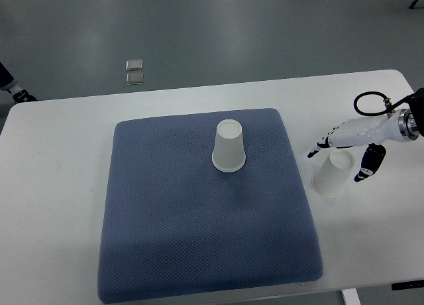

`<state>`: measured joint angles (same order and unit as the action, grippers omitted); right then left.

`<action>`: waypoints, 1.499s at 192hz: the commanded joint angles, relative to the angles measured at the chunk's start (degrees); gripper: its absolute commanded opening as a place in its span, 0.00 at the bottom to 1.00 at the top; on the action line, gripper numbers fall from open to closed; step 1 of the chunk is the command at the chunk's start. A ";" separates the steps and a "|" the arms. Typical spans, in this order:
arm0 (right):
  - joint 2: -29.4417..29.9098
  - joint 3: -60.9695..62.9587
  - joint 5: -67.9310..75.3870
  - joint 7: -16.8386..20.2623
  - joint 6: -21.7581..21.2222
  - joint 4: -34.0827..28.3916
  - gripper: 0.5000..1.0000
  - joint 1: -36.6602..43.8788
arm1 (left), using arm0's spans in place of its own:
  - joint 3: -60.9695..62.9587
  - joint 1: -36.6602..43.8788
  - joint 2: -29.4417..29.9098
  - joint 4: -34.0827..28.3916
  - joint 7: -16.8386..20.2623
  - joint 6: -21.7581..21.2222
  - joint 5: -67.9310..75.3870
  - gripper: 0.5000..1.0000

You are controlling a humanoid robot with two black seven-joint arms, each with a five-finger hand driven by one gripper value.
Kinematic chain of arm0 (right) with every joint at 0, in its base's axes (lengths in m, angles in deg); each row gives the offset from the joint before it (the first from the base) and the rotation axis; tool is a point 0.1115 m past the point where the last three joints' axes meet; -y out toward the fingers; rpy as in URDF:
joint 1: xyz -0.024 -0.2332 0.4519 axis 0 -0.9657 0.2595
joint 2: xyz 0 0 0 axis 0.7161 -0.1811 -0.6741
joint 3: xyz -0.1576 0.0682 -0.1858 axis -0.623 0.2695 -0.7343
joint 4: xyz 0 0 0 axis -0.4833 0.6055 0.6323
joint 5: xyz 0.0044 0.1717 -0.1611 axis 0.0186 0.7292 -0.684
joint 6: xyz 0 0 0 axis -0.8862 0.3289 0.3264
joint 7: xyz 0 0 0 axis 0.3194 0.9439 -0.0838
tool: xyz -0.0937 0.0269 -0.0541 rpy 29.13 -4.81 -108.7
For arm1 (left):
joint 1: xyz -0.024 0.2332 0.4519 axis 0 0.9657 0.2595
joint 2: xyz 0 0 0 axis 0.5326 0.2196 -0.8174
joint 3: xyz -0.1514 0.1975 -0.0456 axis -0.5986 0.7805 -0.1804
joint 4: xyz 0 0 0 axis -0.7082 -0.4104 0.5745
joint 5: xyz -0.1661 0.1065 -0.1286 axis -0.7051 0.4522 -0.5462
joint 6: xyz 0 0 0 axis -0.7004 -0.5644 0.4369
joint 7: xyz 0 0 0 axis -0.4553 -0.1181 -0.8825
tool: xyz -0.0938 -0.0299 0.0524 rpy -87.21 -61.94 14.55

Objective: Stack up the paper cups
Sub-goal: 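Close the right hand's fingers around the white paper cup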

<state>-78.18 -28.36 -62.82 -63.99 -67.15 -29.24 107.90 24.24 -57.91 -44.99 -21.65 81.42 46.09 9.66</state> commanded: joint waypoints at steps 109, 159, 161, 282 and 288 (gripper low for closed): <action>3.21 -2.21 -3.43 0.18 5.59 3.41 0.76 -1.58 | 0.00 0.00 0.00 0.00 0.00 0.00 0.00 1.00; 3.83 -2.30 -3.61 0.18 5.59 4.46 0.67 -1.67 | 0.00 0.00 0.00 0.00 0.00 0.00 0.00 1.00; 3.83 -2.30 -3.61 0.18 5.59 4.55 0.66 -1.67 | 0.00 0.00 0.00 0.00 0.00 0.00 0.00 1.00; 3.83 -2.30 -3.61 0.18 5.68 5.43 0.31 -2.02 | 0.00 0.00 0.00 0.00 0.00 0.00 0.00 1.00; 3.83 -2.30 -3.70 0.18 5.68 5.43 0.30 -2.02 | 0.00 0.00 0.00 0.00 0.00 0.00 0.00 1.00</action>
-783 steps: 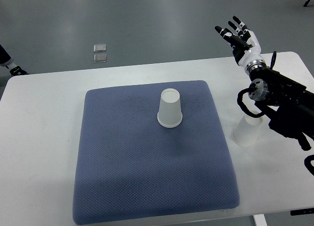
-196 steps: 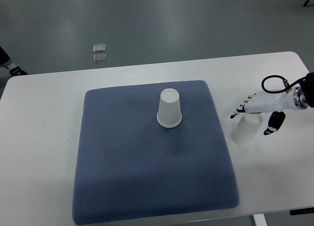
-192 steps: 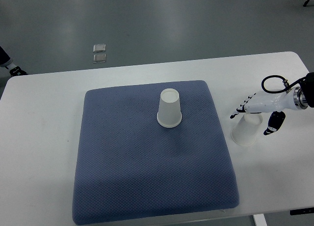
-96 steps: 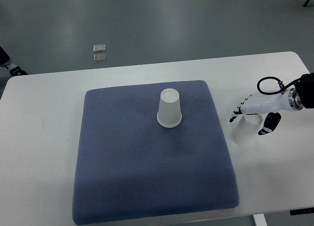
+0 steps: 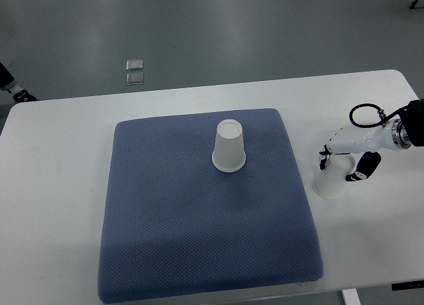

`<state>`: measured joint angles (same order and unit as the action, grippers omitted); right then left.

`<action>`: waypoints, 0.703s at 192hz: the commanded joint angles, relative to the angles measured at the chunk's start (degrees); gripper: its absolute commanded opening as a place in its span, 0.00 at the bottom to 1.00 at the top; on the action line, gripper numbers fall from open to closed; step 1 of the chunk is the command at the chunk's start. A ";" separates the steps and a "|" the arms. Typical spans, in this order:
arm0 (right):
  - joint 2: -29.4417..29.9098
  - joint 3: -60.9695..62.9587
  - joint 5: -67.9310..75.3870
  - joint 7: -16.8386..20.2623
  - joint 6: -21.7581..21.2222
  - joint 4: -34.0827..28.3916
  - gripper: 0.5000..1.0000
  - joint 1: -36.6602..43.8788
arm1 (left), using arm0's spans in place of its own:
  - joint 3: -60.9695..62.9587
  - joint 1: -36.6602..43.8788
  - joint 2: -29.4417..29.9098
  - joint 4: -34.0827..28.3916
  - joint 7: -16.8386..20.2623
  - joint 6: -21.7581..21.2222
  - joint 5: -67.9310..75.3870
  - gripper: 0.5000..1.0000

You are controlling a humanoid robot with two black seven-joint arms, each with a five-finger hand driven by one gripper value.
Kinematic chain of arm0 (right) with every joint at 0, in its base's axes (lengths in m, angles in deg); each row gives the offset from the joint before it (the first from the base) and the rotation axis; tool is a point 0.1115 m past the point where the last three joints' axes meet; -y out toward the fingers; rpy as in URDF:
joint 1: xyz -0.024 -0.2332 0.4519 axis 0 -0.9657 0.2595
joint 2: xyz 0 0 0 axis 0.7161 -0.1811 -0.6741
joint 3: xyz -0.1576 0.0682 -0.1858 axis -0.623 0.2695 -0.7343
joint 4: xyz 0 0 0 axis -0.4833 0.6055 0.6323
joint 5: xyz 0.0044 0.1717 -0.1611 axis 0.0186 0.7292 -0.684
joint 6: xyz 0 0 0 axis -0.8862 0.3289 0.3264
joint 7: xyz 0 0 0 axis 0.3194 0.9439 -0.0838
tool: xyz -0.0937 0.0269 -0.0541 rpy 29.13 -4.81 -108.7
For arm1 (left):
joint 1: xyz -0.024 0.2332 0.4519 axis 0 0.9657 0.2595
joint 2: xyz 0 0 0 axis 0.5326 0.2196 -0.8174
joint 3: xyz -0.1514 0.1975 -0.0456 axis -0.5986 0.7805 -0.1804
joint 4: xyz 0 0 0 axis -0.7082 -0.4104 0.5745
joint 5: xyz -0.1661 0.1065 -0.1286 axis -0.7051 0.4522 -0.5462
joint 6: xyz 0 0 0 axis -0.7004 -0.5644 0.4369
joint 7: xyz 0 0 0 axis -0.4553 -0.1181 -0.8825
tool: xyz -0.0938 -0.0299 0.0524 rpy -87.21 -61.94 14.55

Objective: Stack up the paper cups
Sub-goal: 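Close the right hand's fingers around the white paper cup, then lift the cup with the right hand over the cup on the pad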

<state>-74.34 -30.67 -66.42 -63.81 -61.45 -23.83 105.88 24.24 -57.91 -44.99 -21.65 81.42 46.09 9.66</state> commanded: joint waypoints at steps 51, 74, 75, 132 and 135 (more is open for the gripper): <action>0.00 0.00 0.00 0.00 -0.03 0.01 0.16 0.35 | 0.00 0.00 0.00 -0.01 0.00 0.00 0.00 1.00; -0.09 0.09 0.08 -0.09 -0.12 0.01 0.16 0.79 | 0.00 0.00 0.00 -0.01 0.00 0.00 0.00 1.00; -0.09 0.09 0.08 -0.09 -0.12 0.01 0.16 0.79 | 0.00 0.00 0.00 -0.01 0.00 0.00 0.00 1.00; -0.35 0.18 0.44 -0.09 -0.82 -0.16 0.16 5.27 | 0.00 0.00 0.00 -0.01 0.00 0.00 0.00 1.00; -0.44 0.18 0.52 -0.17 -0.82 -0.16 0.16 5.79 | 0.00 0.00 0.00 -0.01 0.00 0.00 0.00 1.00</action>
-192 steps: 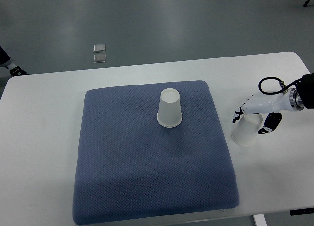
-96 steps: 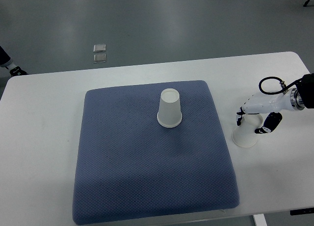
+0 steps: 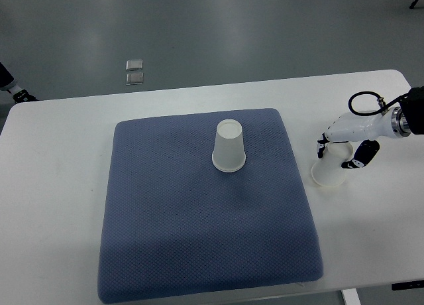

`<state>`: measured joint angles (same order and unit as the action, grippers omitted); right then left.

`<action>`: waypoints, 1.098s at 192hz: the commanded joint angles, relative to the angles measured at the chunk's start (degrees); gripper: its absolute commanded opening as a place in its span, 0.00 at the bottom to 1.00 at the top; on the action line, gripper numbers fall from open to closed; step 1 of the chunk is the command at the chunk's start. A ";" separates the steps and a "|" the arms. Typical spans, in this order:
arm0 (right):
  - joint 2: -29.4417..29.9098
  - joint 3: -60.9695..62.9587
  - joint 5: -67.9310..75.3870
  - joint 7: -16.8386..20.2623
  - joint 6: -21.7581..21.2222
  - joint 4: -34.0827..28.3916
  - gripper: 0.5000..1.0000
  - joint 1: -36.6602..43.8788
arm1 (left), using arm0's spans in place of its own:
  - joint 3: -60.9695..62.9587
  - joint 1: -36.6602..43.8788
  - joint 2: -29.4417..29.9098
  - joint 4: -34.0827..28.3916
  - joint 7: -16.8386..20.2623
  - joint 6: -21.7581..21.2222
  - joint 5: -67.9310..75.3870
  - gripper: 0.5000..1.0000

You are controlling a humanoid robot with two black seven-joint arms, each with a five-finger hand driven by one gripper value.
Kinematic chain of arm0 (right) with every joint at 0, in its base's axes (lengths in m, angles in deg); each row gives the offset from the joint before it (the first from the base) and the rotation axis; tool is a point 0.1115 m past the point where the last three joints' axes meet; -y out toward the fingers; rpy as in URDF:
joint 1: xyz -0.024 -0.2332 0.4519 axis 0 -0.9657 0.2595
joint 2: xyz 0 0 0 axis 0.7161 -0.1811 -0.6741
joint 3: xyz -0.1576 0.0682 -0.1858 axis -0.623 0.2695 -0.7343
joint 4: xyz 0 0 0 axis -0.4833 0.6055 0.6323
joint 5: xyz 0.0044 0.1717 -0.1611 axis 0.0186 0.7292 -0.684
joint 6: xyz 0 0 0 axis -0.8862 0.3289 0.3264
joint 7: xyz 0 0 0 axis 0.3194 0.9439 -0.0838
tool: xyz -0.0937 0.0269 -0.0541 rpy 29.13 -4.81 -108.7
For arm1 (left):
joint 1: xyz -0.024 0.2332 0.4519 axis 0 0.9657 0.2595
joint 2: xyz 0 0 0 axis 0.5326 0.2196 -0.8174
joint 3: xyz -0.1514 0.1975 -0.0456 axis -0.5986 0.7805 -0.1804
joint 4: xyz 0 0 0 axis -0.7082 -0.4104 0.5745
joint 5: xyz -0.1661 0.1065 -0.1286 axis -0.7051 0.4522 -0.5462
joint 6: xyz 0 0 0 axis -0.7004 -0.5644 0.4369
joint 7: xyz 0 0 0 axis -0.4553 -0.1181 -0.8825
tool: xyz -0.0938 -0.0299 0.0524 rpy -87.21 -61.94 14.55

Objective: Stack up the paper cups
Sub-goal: 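Lift the cup with the right hand over the cup on the pad, then lower the held cup onto the upside-down cup on the pad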

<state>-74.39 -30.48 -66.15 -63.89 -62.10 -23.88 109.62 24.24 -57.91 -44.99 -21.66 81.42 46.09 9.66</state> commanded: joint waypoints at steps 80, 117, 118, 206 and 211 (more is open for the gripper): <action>0.31 0.52 2.27 -2.29 -7.64 -2.39 0.16 17.61 | 0.00 0.00 0.00 0.01 0.00 0.00 0.00 1.00; 3.47 0.70 3.85 -2.29 -10.72 -3.44 0.16 22.97 | 0.00 0.00 0.00 0.01 0.00 0.00 0.00 1.00; 3.47 0.70 3.85 -2.29 -10.72 -3.44 0.16 22.97 | 0.00 0.00 0.00 0.01 0.00 0.00 0.00 1.00; 14.90 0.87 7.81 -2.12 -14.23 -3.36 0.16 29.92 | 0.00 0.00 0.00 0.01 0.00 0.00 0.00 1.00; 15.86 0.87 7.81 -2.03 -14.23 -3.18 0.16 29.92 | 0.00 0.00 0.00 0.01 0.00 0.00 0.00 1.00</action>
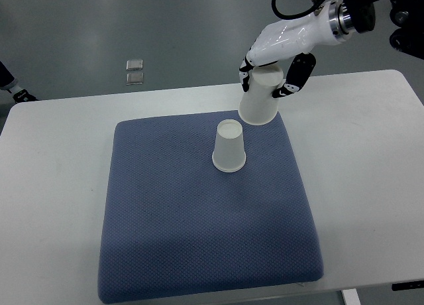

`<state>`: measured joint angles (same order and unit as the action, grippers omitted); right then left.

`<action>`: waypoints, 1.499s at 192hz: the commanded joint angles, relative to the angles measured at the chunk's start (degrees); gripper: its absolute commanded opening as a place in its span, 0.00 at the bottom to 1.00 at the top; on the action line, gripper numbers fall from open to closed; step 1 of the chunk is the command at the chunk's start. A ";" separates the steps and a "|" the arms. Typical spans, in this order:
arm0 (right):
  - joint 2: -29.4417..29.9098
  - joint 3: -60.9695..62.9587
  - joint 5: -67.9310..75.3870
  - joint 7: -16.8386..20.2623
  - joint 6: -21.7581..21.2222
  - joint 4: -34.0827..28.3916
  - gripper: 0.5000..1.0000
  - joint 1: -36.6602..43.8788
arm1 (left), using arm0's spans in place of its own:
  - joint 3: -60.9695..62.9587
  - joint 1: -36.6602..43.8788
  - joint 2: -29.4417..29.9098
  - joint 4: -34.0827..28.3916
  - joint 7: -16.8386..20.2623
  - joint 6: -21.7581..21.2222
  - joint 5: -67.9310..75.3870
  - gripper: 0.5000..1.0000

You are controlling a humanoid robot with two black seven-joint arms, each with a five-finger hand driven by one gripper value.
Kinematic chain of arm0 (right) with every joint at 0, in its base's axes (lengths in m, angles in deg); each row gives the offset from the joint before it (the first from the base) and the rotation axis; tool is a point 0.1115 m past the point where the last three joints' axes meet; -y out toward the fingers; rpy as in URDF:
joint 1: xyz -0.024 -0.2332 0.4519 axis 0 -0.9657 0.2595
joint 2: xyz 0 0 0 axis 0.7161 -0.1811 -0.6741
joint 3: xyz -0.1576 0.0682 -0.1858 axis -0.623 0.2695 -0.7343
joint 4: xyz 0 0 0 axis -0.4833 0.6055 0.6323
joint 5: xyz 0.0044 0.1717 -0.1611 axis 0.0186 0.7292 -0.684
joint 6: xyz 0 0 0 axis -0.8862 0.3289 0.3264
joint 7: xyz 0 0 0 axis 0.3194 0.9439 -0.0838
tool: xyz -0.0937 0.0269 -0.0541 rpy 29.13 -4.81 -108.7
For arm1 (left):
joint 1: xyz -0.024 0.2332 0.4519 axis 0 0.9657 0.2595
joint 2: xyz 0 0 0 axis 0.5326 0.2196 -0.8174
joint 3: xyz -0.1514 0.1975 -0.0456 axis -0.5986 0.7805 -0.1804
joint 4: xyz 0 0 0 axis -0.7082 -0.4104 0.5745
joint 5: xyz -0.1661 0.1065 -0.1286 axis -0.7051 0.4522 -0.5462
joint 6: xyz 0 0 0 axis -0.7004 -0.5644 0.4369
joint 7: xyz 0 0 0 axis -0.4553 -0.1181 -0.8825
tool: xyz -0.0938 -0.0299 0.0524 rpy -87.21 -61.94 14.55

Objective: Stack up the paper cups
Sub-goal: 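Lower the held cup onto the upside-down cup on the pad, then open the right hand and lift it away from the stacked cups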

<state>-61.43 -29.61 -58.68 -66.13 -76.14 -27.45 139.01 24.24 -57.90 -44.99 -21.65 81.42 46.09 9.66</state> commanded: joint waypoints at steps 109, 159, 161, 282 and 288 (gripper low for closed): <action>10.37 -0.09 -0.54 0.56 0.17 7.42 0.16 -3.87 | 0.00 0.00 0.00 0.00 0.00 0.00 0.00 1.00; 11.25 -0.09 -0.62 0.65 0.34 8.39 0.16 -4.31 | 0.00 0.00 0.00 0.00 0.00 0.00 0.00 1.00; 11.34 -0.09 -0.62 0.65 0.34 8.56 0.16 -4.49 | 0.00 0.00 0.00 0.00 0.00 0.00 0.00 1.00; 12.13 -0.18 -1.24 0.65 0.87 11.64 0.18 -7.74 | 0.00 0.00 0.00 0.00 0.00 0.00 0.00 1.00; 12.13 -0.18 -1.24 0.65 0.87 11.64 0.19 -7.83 | 0.00 0.00 0.00 0.00 0.00 0.00 0.00 1.00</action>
<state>-49.36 -29.78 -59.92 -65.47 -75.27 -15.82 131.47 24.24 -57.90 -44.99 -21.67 81.42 46.09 9.66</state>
